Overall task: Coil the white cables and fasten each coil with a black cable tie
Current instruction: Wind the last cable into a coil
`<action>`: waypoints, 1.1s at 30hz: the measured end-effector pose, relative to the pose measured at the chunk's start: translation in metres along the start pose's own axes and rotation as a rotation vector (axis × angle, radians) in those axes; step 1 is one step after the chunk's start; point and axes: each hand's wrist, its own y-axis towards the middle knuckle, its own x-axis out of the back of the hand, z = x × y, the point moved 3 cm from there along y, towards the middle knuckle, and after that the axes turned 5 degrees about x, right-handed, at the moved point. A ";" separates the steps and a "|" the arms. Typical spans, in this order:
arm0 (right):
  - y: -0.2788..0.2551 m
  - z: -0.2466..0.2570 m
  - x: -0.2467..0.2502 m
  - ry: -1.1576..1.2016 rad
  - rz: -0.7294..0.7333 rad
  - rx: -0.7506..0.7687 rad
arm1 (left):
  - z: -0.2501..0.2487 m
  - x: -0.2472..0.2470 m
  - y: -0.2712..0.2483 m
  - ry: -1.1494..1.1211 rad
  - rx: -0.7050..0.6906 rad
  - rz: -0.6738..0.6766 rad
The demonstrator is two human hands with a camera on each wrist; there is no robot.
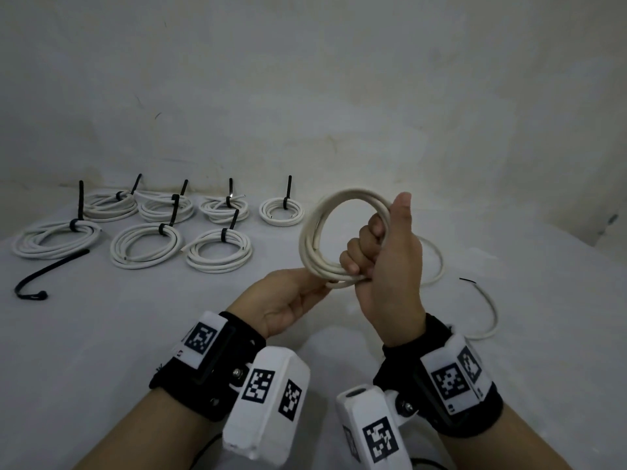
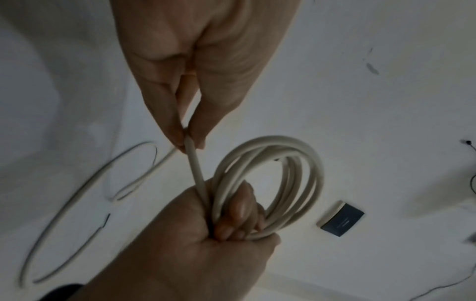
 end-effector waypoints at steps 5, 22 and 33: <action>0.004 -0.001 0.007 -0.042 -0.093 0.061 | -0.011 0.001 -0.003 0.019 -0.100 -0.008; 0.007 -0.018 0.013 -0.187 -0.085 -0.155 | -0.020 0.004 -0.009 -0.199 -0.033 0.012; -0.001 -0.019 0.005 -0.218 0.010 -0.163 | -0.030 0.010 -0.017 -0.040 -0.009 0.089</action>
